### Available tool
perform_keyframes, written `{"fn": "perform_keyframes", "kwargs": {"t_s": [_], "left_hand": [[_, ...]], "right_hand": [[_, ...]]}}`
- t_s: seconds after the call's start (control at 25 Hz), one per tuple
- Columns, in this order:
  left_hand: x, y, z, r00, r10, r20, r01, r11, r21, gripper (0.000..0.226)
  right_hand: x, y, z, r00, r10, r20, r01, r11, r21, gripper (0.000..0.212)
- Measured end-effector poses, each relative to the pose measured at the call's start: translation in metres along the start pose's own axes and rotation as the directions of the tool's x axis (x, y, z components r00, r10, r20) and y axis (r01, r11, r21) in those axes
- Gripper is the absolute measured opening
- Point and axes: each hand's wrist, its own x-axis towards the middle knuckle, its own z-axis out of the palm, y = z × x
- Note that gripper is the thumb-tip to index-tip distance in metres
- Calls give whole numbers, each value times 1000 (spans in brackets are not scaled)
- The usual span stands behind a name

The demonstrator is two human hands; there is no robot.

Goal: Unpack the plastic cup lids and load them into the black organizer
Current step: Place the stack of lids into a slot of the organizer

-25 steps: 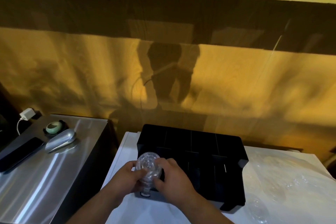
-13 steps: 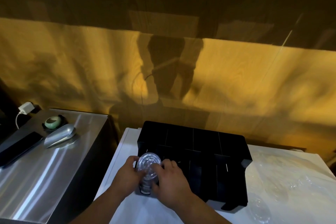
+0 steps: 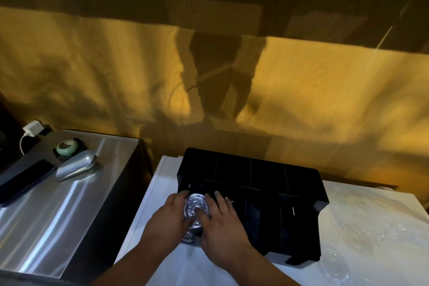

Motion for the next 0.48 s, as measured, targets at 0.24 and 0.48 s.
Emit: {"fn": "perform_keyframes", "kwargs": {"t_s": [0.24, 0.48], "left_hand": [[-4, -12, 2, 989, 143, -28, -135, 972, 192, 21], [-18, -34, 0, 968, 109, 228, -182, 925, 332, 29]], "right_hand": [[2, -6, 9, 986, 0, 169, 14, 997, -80, 69], [9, -7, 14, 969, 29, 246, 3, 992, -129, 69]]}}
